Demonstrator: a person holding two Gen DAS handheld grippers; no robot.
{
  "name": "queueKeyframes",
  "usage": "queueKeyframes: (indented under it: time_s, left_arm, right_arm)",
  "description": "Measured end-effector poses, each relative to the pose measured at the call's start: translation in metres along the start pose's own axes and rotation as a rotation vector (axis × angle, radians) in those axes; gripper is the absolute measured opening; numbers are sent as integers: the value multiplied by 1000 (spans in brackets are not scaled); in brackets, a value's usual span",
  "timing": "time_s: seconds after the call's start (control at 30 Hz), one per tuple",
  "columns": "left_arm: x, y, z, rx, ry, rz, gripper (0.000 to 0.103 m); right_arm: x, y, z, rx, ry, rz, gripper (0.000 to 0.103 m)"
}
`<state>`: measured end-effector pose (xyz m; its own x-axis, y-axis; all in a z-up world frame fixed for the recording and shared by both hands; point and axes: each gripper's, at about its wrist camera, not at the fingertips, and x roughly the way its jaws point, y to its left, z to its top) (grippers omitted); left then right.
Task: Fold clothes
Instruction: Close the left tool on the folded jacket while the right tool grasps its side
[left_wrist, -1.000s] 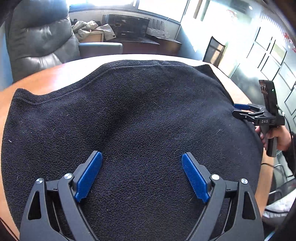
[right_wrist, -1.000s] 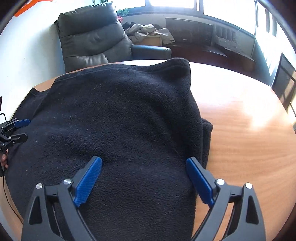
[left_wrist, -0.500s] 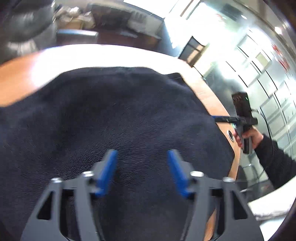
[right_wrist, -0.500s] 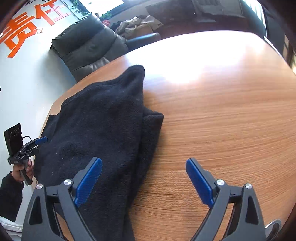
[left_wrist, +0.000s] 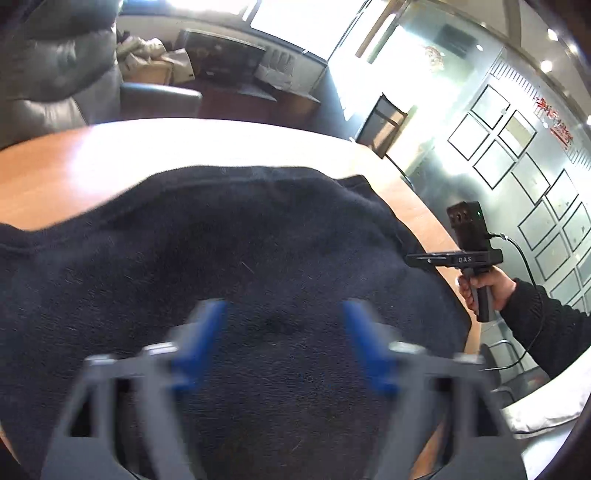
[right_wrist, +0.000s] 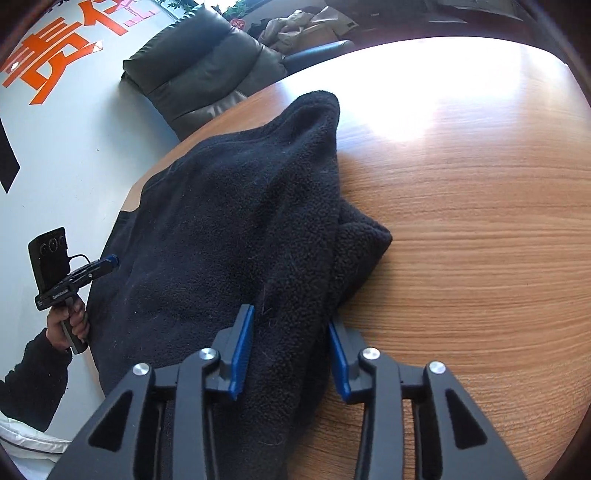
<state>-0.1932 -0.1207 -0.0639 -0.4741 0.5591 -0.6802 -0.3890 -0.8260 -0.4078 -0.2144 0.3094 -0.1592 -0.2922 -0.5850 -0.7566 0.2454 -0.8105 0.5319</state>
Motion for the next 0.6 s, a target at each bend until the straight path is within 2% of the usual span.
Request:
queueKeyframes:
  time_s: [0.07,0.13,0.17,0.2,0.23,0.3,0.33,0.37,0.4,0.43,0.47,0.5,0.6]
  left_arm:
    - [-4,3,-1,20,-21,51,101]
    - [6,5,-3,2,43,75,100]
    - [15,3,-7,0,91,47,96]
    - [19,-6,-10,40,100,25,91]
    - [22,-15,-14,80,109,3,81]
    - [15,-35,-14,171,40,-47,78]
    - [12,-38,-10,172,12,-59,75]
    - [10,-41,-6,172,-16,-70,60]
    - [15,-36,-3,155,1,-54,48]
    - [20,-32,1,138,17,-37,23]
    - [26,-27,4,121,33,-21,7]
    - [31,-23,8,104,49,-4,4]
    - [40,-13,11,85,62,17,3]
  right_arm:
    - [-3,-1,-2,9,-19,-2,28]
    - [-9,1,-5,13,-49,-15,21]
    - [-11,1,-4,2,-64,-36,19]
    - [-14,2,-4,-12,-78,-60,18]
    - [-16,4,-3,-24,-86,-81,16]
    - [-19,9,1,-44,-95,-120,16]
    - [-20,10,3,-44,-94,-130,16]
    - [-20,6,7,-40,-85,-132,16]
    - [-20,4,10,-39,-73,-131,16]
    - [-23,0,9,-35,-64,-127,16]
    - [-25,-5,7,-30,-57,-125,16]
    - [-25,-9,6,-27,-50,-124,16]
    - [-22,-11,5,-19,-52,-130,16]
